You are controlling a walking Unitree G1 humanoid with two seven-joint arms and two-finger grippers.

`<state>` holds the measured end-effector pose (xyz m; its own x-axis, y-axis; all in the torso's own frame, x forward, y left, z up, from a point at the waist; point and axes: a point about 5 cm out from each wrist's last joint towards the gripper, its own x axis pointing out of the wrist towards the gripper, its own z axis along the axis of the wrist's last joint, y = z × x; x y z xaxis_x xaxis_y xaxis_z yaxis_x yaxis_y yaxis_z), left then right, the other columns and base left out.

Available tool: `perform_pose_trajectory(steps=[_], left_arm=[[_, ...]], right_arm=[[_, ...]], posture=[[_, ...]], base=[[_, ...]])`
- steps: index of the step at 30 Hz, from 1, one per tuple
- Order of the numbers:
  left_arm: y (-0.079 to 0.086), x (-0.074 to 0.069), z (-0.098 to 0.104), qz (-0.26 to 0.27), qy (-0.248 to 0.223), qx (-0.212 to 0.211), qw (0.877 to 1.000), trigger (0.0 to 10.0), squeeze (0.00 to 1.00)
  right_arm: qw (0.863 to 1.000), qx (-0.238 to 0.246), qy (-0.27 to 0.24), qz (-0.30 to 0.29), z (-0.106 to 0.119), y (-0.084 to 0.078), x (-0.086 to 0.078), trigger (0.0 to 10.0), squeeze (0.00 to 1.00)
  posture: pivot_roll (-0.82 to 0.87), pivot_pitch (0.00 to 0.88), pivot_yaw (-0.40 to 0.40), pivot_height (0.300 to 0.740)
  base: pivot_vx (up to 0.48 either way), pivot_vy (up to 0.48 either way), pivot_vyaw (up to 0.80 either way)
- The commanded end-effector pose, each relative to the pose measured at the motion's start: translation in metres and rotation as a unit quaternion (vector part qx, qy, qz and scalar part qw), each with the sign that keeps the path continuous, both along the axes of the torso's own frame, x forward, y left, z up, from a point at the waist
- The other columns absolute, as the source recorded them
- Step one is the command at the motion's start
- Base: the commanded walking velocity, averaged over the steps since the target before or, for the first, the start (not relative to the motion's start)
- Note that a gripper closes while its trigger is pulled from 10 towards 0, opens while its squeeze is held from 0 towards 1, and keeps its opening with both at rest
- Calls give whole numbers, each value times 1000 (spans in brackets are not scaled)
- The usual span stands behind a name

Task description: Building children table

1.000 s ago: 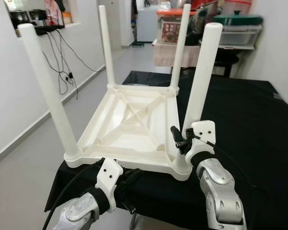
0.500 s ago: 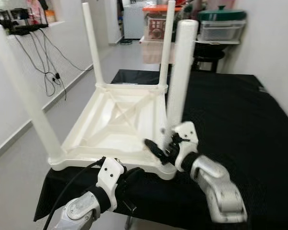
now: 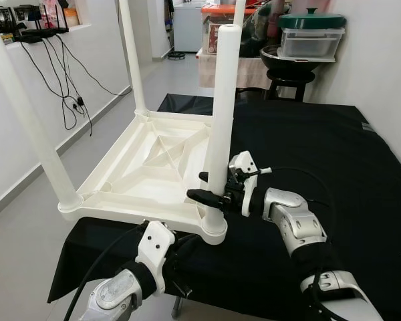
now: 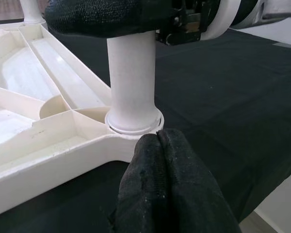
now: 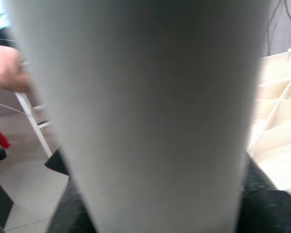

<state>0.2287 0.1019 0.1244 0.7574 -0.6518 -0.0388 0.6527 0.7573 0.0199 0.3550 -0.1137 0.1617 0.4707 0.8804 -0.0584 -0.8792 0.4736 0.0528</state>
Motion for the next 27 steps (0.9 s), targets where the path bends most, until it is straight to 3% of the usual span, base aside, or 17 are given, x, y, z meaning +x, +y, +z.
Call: perform_pose_trajectory(steps=[1,5,7,9,10,11,12,13,14,16,24,25,26,27], left_arm=[[-1,-2,-2,1,1,2,1000,10000,0],[-1,-1,-1,0,1,1,1000,10000,0],[-2,-1,-1,-1,1,0,1000,10000,0],[-1,-2,-1,0,1,-1,1000,10000,0],[-1,-2,0,0,0,-2,1000,10000,0],[-1,-2,0,0,0,-2,1000,10000,0],[0,-1,0,1,0,-2,1000,10000,0],[1,-1,1,2,0,-2,1000,10000,0],[1,-1,1,2,0,-2,1000,10000,0],[2,0,0,1,0,-2,1000,10000,0],[1,3,-1,-15,5,-4,1000,10000,0],[2,4,-1,-9,3,-4,1000,10000,0],[2,4,-1,-9,3,-4,1000,10000,0],[3,5,-1,-1,1,-2,1000,10000,0]], right_arm=[[1000,6,-2,-25,1,-12,5,0,0],[999,-1,-11,-46,-4,-21,5,0,0],[996,-18,-18,-89,-7,-29,6,0,0],[982,-28,-11,-187,-12,-39,3,0,0],[950,-44,1,-309,-20,-49,-4,0,0],[950,-44,1,-309,-20,-49,-4,0,0],[886,-63,35,-459,-33,-61,-30,0,0],[866,-65,54,-492,-38,-63,-45,0,0],[866,-65,54,-492,-38,-63,-45,0,0],[860,-77,53,-502,-38,-61,-71,0,0],[873,-103,1,-478,-22,-59,-75,0,0],[889,-109,11,-445,-21,-32,-81,0,0],[889,-109,11,-445,-21,-32,-81,0,0],[897,-112,20,-427,-22,-17,-84,10000,0]], posture=[[21,0,-56,740],[13,0,-54,740],[13,0,-54,740],[-1,0,-70,740],[-2,0,-75,740],[-2,0,-75,740],[-11,0,-63,740],[-11,0,-63,740],[-11,0,-63,740],[-29,0,-53,740],[-46,0,-55,740],[-46,0,-53,740],[-46,0,-53,740],[-42,0,-54,740]], base=[[0,0,0],[0,0,0],[0,0,0],[0,0,0],[0,0,0],[0,0,0],[0,0,0],[0,0,0],[0,0,0],[0,0,0],[0,0,0],[0,0,0],[0,0,0],[0,0,0]])
